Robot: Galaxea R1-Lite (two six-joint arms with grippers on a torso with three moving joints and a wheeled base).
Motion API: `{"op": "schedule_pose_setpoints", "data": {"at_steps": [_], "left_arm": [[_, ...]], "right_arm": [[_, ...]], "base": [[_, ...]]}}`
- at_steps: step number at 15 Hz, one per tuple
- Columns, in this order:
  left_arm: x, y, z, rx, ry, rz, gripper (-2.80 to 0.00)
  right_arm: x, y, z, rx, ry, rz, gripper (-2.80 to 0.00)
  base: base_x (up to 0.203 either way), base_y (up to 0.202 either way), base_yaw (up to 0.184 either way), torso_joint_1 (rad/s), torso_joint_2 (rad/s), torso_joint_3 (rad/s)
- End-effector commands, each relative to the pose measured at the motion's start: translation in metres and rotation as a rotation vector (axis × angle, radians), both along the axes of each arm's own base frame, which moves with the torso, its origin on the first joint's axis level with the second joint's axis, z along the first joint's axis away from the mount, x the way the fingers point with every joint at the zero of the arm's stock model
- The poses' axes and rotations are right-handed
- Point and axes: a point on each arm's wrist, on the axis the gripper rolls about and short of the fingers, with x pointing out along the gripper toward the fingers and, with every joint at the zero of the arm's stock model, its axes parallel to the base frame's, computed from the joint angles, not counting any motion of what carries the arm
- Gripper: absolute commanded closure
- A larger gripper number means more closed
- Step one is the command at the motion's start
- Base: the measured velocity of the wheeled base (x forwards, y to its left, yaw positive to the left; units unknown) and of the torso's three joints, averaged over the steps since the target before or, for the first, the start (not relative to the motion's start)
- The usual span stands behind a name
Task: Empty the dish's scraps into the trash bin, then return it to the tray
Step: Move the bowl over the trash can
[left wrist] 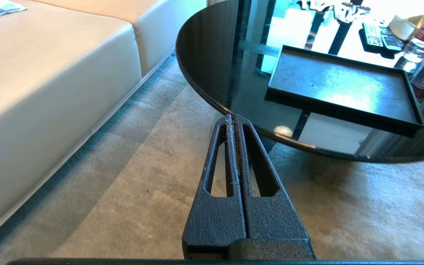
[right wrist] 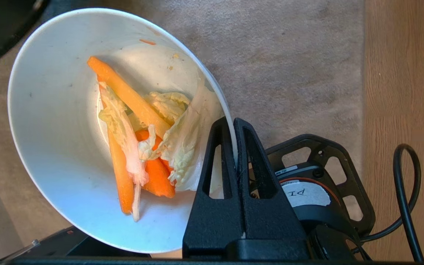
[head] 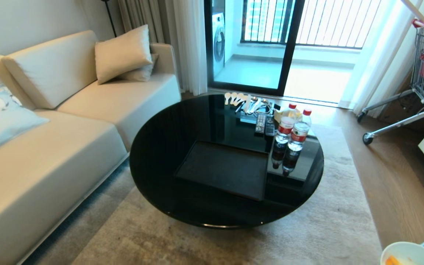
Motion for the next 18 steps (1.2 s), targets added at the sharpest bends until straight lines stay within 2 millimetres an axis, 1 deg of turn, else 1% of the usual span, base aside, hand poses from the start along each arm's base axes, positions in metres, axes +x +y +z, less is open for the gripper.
{"op": "schedule_pose_setpoints", "data": {"at_steps": [1, 2, 18], "left_arm": [[0.0000, 0.0000, 0.0000, -0.001, -0.001, 0.000, 0.00], [0.0000, 0.0000, 0.0000, -0.001, -0.001, 0.000, 0.00], [0.0000, 0.0000, 0.0000, -0.001, -0.001, 0.000, 0.00]], "right_arm": [[0.0004, 0.0000, -0.0002, -0.001, 0.006, -0.005, 0.00], [0.0005, 0.0001, 0.0002, 0.000, 0.003, -0.005, 0.00], [0.0000, -0.0002, 0.0055, 0.011, -0.033, -0.008, 0.00]], "base": [[-0.180, 0.000, -0.001, 0.002, 0.00, 0.007], [-0.123, 0.000, -0.004, -0.002, 0.00, 0.002], [0.000, 0.000, 0.000, 0.000, 0.00, 0.000]]}}
